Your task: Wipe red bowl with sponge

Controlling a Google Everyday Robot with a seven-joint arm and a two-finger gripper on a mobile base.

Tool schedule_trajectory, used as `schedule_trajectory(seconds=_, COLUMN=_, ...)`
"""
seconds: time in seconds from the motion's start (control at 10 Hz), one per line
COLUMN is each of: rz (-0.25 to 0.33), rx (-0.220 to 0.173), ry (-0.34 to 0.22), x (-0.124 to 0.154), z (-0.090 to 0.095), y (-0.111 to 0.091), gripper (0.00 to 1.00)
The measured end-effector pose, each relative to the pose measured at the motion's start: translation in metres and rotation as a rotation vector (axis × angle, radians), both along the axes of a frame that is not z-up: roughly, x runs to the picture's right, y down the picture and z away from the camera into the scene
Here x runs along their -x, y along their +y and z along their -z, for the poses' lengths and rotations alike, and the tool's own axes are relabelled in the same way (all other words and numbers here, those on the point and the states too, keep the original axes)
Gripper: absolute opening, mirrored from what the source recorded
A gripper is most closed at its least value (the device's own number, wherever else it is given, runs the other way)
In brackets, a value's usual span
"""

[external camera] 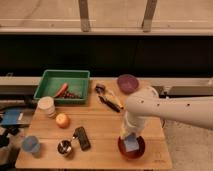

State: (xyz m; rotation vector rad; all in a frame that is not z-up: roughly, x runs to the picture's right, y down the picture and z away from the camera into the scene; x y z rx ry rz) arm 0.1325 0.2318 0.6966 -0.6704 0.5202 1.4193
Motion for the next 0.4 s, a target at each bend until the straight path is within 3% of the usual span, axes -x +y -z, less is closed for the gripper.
schedule_trajectory(seconds=0.2, rz=-0.022, rx=0.006, ry=0.021, x=-0.015, z=0.006, y=0.008, gripper=0.0)
schedule_trajectory(seconds=0.4, rz=-0.021, rx=-0.002, ry=0.037, x=-0.021, z=0.002, y=0.002, gripper=0.0)
